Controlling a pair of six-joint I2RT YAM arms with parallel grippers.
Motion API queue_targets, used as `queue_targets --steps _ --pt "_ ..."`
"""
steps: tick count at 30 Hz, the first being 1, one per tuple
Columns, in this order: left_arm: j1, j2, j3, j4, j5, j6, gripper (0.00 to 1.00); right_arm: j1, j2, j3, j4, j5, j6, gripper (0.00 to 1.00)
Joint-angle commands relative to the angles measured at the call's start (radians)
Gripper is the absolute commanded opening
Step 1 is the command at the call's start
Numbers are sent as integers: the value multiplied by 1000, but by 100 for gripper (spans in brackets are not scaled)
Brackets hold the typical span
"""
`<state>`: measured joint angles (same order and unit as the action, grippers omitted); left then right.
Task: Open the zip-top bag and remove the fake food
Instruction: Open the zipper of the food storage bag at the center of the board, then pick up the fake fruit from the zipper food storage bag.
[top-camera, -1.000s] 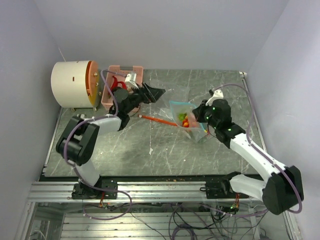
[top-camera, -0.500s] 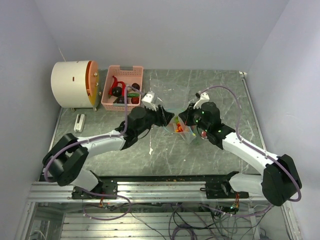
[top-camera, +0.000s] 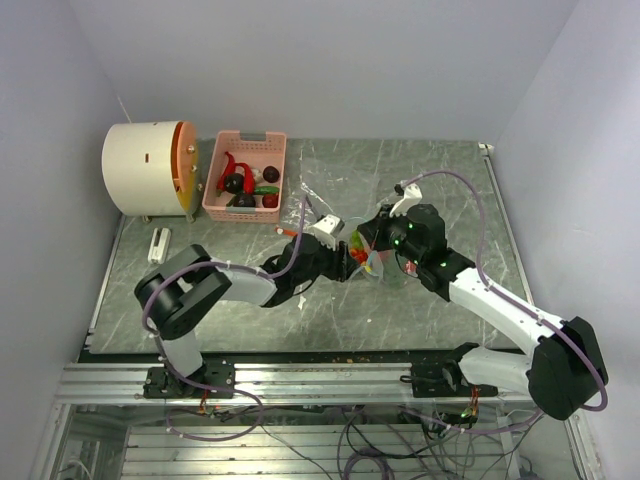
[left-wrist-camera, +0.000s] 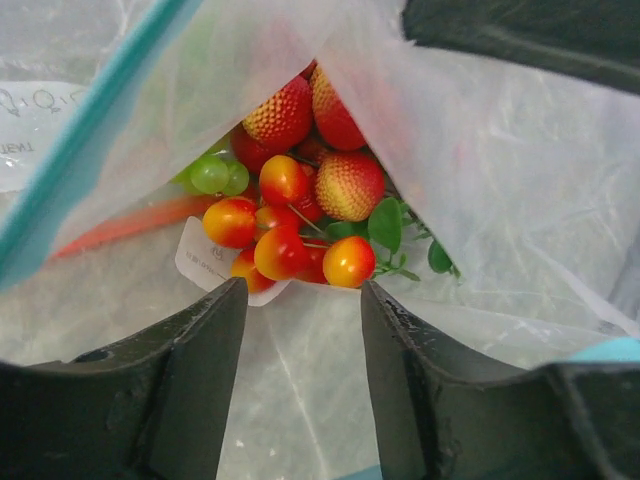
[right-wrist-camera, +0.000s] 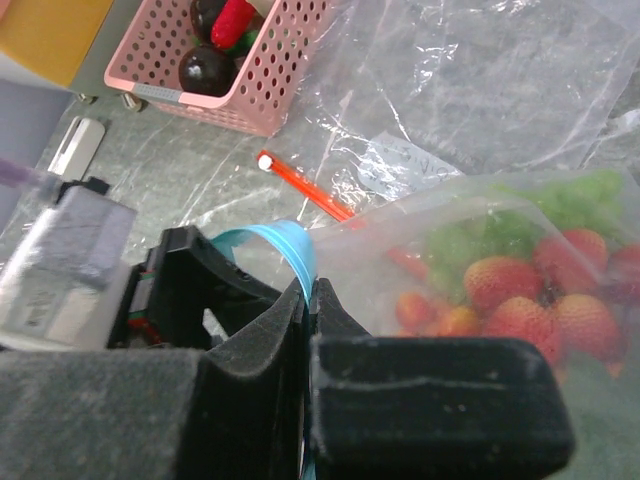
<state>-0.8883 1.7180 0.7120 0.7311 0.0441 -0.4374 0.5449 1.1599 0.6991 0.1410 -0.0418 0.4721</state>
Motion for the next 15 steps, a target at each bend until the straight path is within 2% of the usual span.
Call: queue_targets --steps 1,9,15 --pt "-5 71 40 94 40 13 63 0 -20 -4 24 -22 -7 0" --pt "-6 161 97 99 56 15 72 1 -15 -19 34 -49 -3 0" --pt "-7 221 133 112 88 28 67 0 5 -21 48 -62 -1 0"
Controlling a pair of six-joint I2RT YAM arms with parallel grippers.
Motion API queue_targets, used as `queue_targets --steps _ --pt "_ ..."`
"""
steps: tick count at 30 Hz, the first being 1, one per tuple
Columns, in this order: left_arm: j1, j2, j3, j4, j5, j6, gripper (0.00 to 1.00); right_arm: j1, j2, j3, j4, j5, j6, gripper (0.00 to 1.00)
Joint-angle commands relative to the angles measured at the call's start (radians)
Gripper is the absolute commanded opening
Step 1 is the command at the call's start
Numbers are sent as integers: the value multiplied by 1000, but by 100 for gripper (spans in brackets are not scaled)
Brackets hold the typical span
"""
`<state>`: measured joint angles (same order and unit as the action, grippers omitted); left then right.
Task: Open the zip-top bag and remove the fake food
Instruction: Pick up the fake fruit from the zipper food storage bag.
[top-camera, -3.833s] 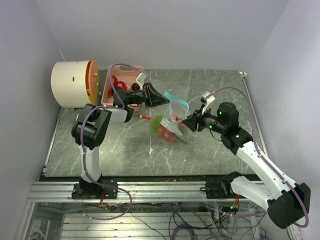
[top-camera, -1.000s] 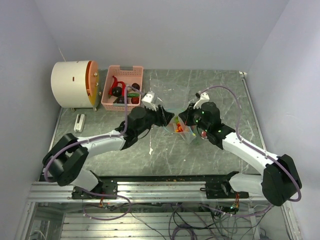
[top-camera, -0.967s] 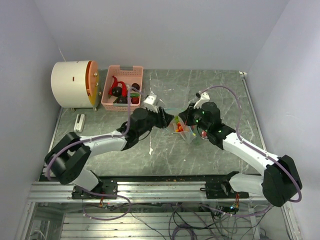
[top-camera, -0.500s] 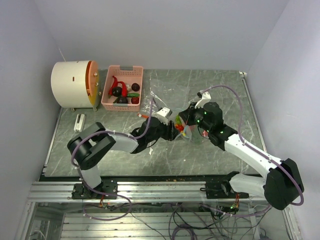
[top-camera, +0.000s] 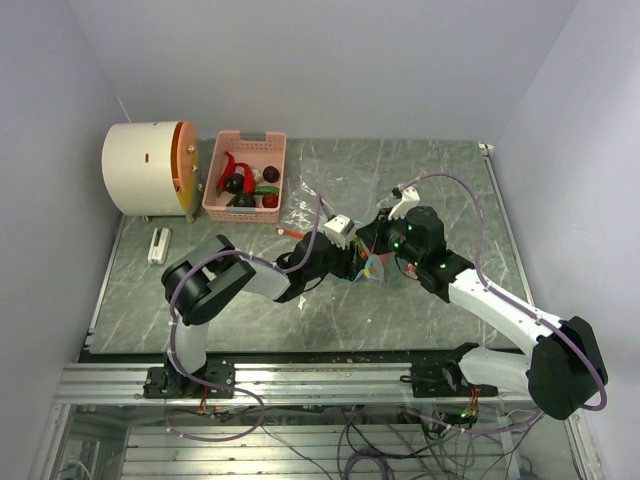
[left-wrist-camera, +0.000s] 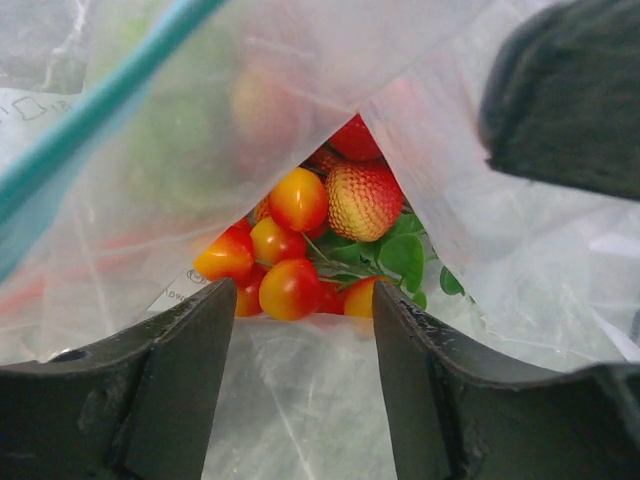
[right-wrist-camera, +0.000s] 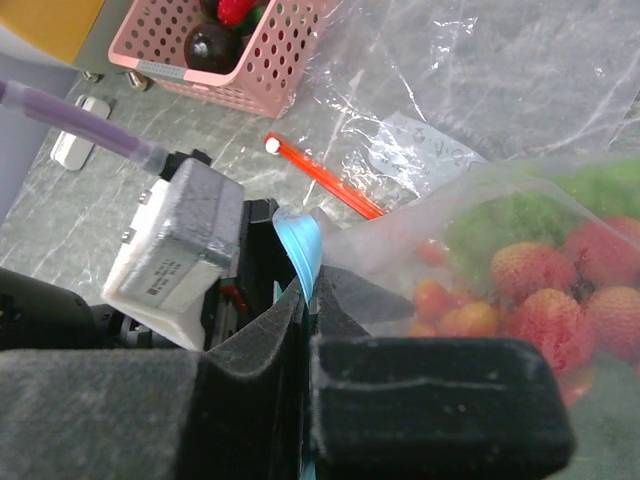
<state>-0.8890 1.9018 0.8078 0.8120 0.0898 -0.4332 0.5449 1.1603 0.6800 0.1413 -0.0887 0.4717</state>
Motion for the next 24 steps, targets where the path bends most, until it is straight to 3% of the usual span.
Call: queue_targets --steps 1,7,13,24 --pt "-6 45 45 20 39 28 66 0 6 -3 50 -18 -1 0" --pt "-7 78 65 9 35 29 47 0 6 4 46 -16 -5 0" --pt "-6 80 65 15 59 15 8 0 8 0 35 -5 -7 0" --pt "-4 -95 27 -79 51 43 7 -14 21 44 -58 112 -60 0"
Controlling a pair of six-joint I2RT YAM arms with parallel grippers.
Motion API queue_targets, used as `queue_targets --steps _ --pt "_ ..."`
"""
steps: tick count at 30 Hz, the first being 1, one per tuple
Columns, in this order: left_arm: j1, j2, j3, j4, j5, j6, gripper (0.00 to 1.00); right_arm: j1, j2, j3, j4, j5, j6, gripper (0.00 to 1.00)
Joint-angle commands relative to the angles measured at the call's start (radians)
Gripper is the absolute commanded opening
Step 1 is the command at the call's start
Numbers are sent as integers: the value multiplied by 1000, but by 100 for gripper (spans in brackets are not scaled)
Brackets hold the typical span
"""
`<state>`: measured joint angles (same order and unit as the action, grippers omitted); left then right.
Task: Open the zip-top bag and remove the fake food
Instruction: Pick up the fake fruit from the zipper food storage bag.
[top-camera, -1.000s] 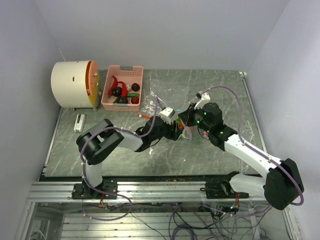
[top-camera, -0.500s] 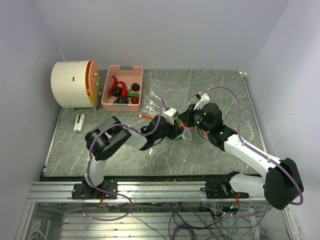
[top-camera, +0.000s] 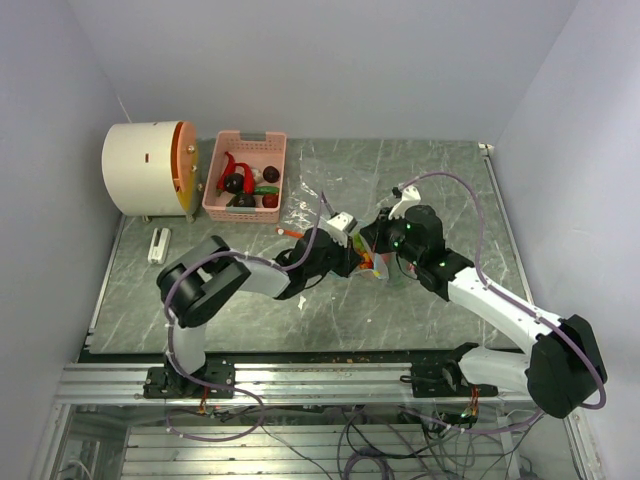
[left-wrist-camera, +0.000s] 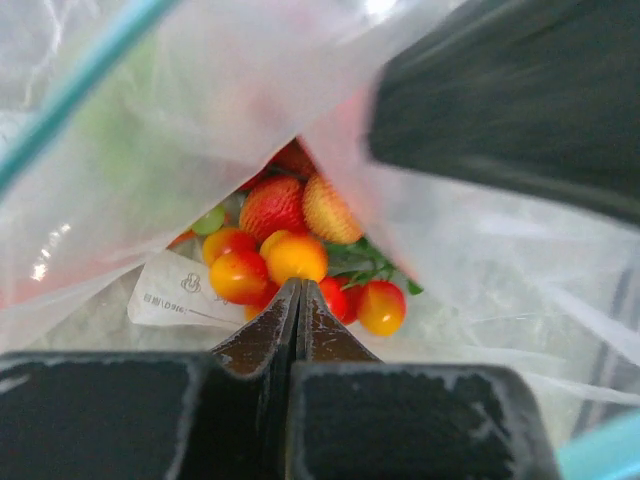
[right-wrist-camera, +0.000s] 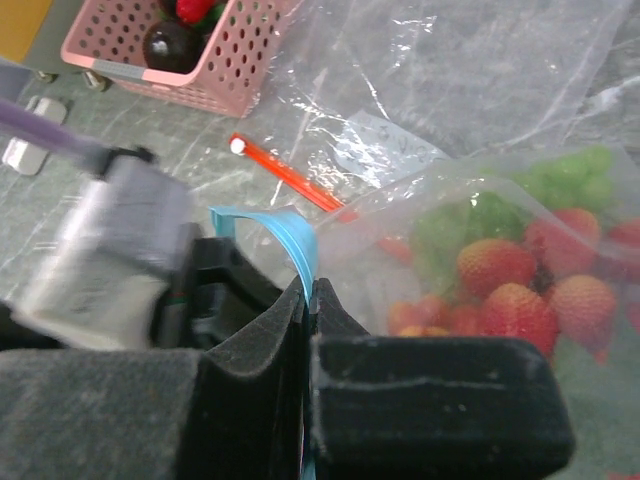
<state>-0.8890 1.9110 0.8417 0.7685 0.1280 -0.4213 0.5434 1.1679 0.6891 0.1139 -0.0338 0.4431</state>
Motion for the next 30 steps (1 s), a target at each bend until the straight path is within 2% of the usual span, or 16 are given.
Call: queue_targets --steps 1,5,8,9,13,15,20,23,27,30 --pt "-5 -121 -10 -47 11 37 7 -14 12 35 -30 57 -32 0" --pt "-4 -170 -13 -82 0 53 7 -20 12 33 -28 48 -28 0" --pt "-5 -169 -11 -83 -2 59 11 -20 8 39 -43 46 -35 0" --pt "-5 -161 -10 -83 -2 58 13 -20 2 42 -49 45 -37 3" --pt "-5 -112 -9 -52 17 38 19 -22 -46 45 -55 28 -97 52" --pt "-4 -83 -6 -26 23 24 21 -31 -69 52 -80 54 -112 63" --pt "-5 -13 17 -26 20 14 22 -45 -227 -63 -6 179 -88 69" --pt "-4 4 17 -26 12 14 21 -122 -261 -109 -12 248 -35 75" --pt "-5 2 -5 -16 8 14 22 -345 -143 -83 -53 18 60 81" --pt "-3 -16 -43 6 -7 15 22 -414 -45 -44 -48 -47 70 83"
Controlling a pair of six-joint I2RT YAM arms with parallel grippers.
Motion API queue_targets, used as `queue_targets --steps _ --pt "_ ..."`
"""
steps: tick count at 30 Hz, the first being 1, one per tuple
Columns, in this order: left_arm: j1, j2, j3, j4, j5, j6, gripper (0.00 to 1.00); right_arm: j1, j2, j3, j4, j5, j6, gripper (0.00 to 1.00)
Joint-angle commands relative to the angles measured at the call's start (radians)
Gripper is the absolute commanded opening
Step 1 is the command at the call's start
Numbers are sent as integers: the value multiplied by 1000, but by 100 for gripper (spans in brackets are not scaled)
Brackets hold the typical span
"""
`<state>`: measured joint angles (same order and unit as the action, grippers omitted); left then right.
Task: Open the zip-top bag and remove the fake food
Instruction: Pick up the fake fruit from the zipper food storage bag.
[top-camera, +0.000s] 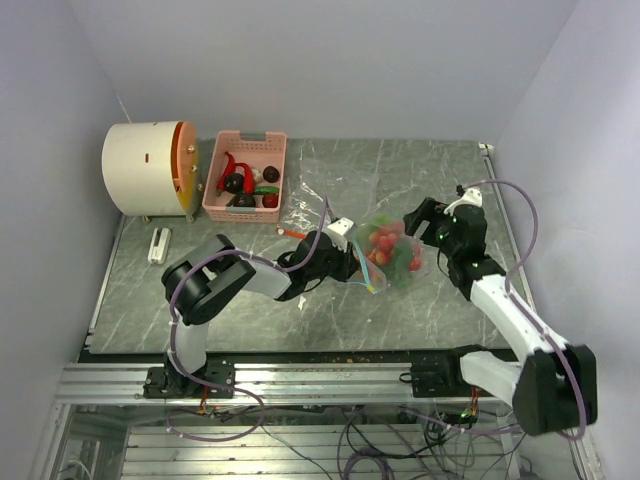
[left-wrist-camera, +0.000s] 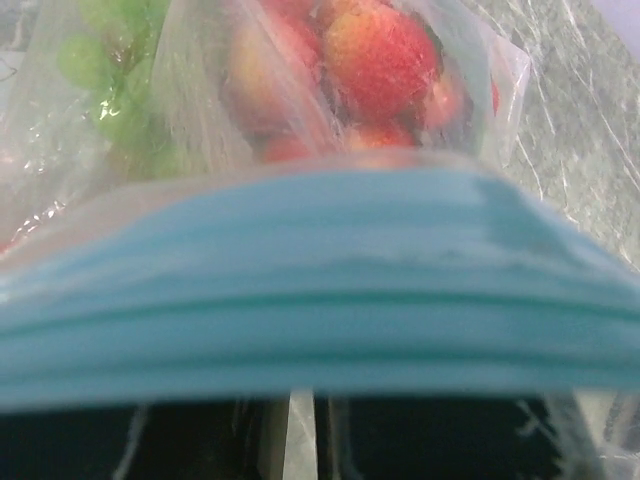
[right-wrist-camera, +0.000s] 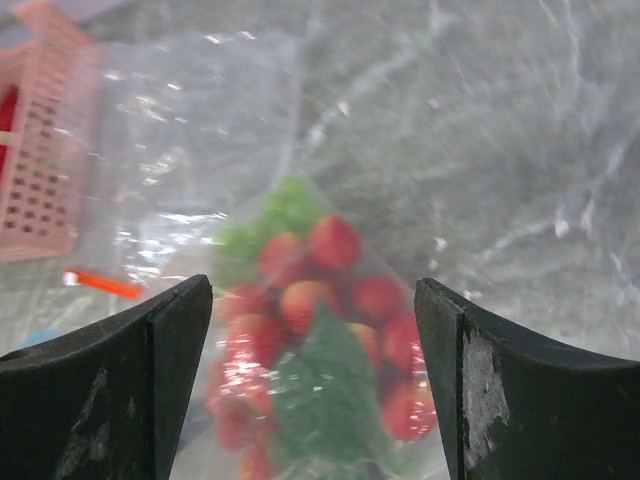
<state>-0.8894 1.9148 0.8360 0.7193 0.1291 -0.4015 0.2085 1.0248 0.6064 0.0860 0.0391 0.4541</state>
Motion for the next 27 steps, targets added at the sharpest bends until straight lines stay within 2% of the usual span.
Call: queue_targets --steps 1,7,10,11,12,13,16,19,20,27 --pt "-2 -27 -51 63 -9 -4 22 -94 126 49 -14 -132 58 83" --pt "21 -47 -163 242 73 -64 26 -172 307 46 77 -269 74 83" --pt "23 -35 -184 303 109 -87 34 -181 368 14 135 -367 91 79" --pt "23 -27 -185 319 116 -92 41 -181 382 1 156 -381 99 77" --pt "24 -8 -186 357 131 -109 60 -183 387 -44 227 -461 127 65" --pt "25 -2 -186 371 134 -115 66 -183 383 -62 247 -482 138 58" --pt "27 20 -188 413 147 -136 76 -182 370 -77 268 -522 158 33" --pt "36 42 -196 469 169 -163 81 -182 328 -80 241 -510 158 3" --pt "38 46 -201 485 173 -171 82 -182 316 -80 235 -506 157 0" --pt "51 72 -222 558 189 -203 87 -183 164 -39 134 -500 129 0"
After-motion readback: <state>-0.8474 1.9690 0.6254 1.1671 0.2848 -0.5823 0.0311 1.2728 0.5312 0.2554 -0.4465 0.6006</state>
